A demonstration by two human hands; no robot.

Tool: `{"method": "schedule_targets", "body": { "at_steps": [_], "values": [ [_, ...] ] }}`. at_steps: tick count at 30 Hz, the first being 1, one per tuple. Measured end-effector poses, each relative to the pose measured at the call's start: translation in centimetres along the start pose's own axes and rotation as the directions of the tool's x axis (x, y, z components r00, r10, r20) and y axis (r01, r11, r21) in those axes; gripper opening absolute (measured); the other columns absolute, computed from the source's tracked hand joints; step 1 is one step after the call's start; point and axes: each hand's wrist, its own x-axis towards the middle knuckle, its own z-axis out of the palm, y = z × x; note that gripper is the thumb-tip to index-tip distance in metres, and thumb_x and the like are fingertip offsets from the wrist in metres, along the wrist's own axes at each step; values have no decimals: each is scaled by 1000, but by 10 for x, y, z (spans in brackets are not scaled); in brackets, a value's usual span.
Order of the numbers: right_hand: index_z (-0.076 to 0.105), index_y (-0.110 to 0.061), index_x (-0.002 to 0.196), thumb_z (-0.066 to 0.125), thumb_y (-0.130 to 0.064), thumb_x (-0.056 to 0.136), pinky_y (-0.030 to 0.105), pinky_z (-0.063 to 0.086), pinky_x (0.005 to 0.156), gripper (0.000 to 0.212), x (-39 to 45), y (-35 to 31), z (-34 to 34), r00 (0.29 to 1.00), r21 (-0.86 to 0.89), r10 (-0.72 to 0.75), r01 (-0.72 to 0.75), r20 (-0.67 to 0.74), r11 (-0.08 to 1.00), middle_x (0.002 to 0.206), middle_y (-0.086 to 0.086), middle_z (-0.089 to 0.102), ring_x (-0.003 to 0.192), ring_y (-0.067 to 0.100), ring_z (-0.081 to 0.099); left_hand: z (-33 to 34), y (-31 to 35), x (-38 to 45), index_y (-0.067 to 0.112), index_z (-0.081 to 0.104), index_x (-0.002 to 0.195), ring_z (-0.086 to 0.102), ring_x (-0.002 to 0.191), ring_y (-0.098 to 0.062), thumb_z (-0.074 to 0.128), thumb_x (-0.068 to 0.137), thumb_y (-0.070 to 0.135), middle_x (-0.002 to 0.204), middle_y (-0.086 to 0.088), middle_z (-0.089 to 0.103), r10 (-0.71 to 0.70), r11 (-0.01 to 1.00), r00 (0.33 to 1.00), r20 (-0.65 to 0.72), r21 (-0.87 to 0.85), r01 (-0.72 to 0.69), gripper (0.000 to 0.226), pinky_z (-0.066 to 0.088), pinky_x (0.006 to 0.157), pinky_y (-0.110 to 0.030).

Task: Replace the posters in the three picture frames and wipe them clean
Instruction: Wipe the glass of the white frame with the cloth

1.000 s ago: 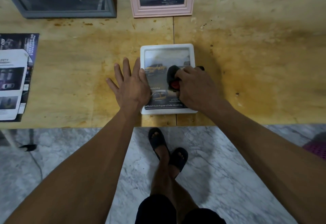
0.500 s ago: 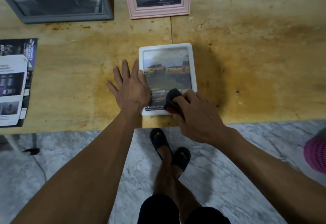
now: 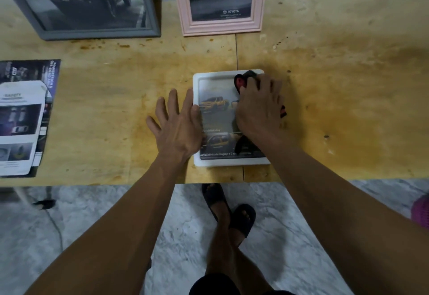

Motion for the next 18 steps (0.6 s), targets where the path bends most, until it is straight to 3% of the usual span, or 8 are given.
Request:
{"method": "schedule_targets", "body": {
  "at_steps": [5,13,18],
  "values": [
    [58,-2,116,47,-1,84,37,34,90,34,8,-16,10,1000,25,-8,8,-1,1000,125,16,49,116,33,40,2,2,0,45,10,155,-5,151,-30,11,105,52,166,5,3,-22,1000,1000,-4,17,22,51,2,113,-66],
    [64,-9,115,47,-7,87,39,43,86,32,9,-47,25,979,145,-199,190,50,971,121,6,60,111,29,44,2,5,-2,46,10,155,-4,152,-28,10,106,49,165,7,5,-33,999,999,-26,20,34,49,2,115,-64],
    [64,-8,110,43,-17,93,43,44,84,28,-4,-52,23,951,183,-289,266,113,946,115,8,62,103,30,45,5,3,-1,46,10,155,-4,152,-28,7,105,48,165,8,4,-32,999,999,-28,21,33,50,2,115,-64]
  ]
}}
